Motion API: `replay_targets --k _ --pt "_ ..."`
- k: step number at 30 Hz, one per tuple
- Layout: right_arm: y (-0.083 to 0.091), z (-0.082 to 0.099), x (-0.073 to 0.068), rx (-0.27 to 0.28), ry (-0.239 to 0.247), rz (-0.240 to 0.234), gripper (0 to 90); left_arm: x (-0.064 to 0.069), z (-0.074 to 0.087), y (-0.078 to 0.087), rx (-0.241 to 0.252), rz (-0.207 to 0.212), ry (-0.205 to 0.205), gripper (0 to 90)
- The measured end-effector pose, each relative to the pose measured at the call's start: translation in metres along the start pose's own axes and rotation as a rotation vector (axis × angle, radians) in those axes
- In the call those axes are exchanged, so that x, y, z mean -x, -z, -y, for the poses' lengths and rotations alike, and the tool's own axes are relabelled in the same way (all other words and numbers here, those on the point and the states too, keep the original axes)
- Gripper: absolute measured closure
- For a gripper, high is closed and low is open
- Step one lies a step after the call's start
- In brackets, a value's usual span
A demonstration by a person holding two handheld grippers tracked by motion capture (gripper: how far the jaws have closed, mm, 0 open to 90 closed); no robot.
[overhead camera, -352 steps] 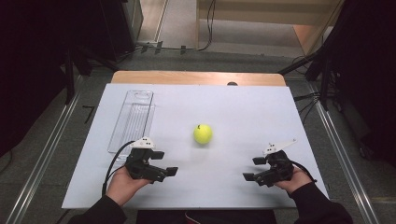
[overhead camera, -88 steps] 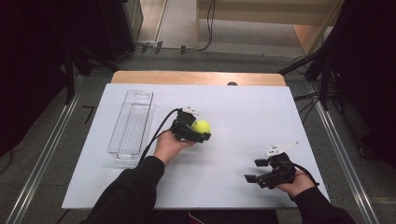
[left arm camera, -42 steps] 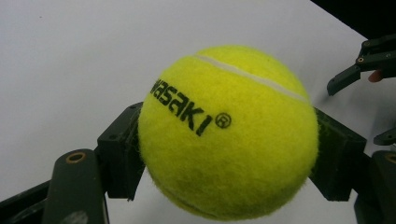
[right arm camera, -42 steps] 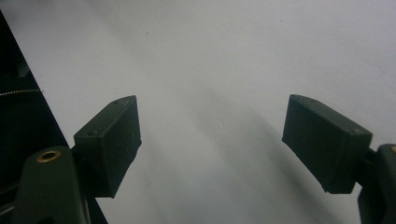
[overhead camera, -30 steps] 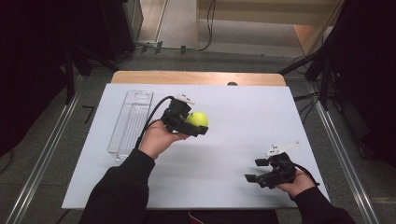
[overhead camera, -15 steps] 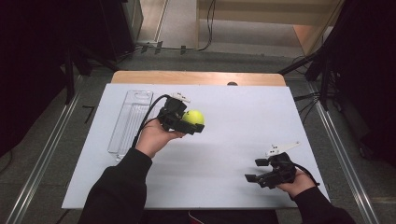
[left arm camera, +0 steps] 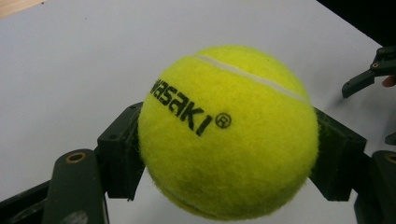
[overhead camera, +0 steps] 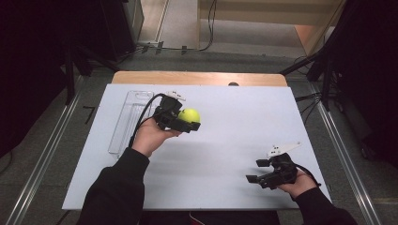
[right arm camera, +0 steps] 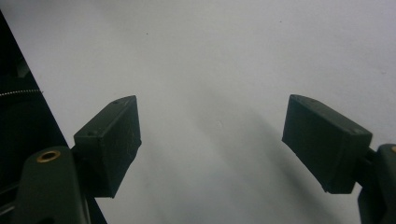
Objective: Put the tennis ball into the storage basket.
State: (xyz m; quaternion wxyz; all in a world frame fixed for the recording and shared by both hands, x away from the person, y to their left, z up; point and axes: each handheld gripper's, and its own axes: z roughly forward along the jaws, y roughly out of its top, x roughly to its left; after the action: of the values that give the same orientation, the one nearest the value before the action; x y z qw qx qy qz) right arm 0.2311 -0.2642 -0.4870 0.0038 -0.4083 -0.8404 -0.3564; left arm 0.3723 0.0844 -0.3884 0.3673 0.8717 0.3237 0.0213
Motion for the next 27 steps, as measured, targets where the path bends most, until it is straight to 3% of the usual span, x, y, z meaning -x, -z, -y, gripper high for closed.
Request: replay_targets --k 27 --pt "-0.003 -0.006 -0.001 0.0 0.015 -0.011 17.4 -0.022 0.011 0.023 0.019 -0.048 0.065 25.8"
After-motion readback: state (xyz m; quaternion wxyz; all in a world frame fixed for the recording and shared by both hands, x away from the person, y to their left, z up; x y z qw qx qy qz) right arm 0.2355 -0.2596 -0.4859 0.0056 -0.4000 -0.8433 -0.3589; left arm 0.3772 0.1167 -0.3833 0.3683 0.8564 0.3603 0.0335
